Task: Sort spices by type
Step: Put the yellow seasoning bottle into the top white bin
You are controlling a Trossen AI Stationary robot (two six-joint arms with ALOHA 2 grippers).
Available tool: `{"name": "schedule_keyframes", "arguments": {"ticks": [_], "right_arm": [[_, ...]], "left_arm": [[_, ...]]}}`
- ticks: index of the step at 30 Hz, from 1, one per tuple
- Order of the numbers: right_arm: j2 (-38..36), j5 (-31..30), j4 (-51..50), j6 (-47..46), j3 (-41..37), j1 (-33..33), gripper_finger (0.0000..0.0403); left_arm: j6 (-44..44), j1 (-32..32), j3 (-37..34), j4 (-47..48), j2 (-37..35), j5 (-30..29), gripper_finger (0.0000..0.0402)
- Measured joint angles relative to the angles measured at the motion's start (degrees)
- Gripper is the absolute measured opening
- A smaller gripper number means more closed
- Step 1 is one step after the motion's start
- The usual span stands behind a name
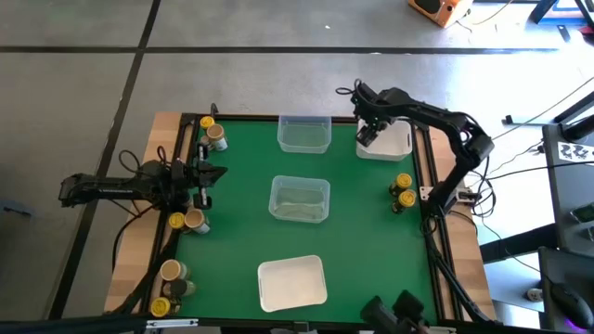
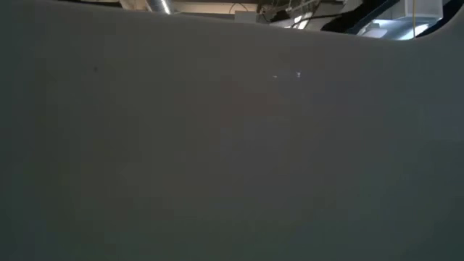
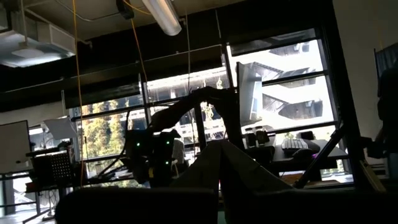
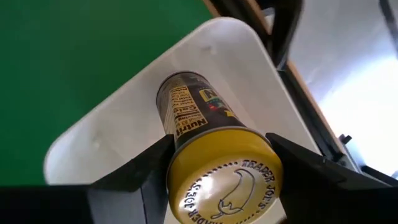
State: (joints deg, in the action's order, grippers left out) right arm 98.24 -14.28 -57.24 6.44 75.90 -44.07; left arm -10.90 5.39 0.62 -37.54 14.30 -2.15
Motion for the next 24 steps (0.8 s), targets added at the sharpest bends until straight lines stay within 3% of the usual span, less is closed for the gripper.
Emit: {"name": "schedule_keyframes", "arguments": {"ticks": [11,16,24], "right_arm": [[1.05,-1.13,-0.60,1.54,0.26,0.17,0.0310],[-0.02,-0.32,-11.26,-0.32,4.09,0.23,0.0329],[-10.94,1.17,-23.70,-10.82,4.76,3.76,0.0332]], "left_arm": [[-0.02,0.00,0.00,0.02,0.01,0.00,0.0001],[-0.02,0.01,0.00,0.02,-0.01,-0.01,0.0001],[-0.02,0.00,0.00,0.02,0.01,0.00,0.0001]]}}
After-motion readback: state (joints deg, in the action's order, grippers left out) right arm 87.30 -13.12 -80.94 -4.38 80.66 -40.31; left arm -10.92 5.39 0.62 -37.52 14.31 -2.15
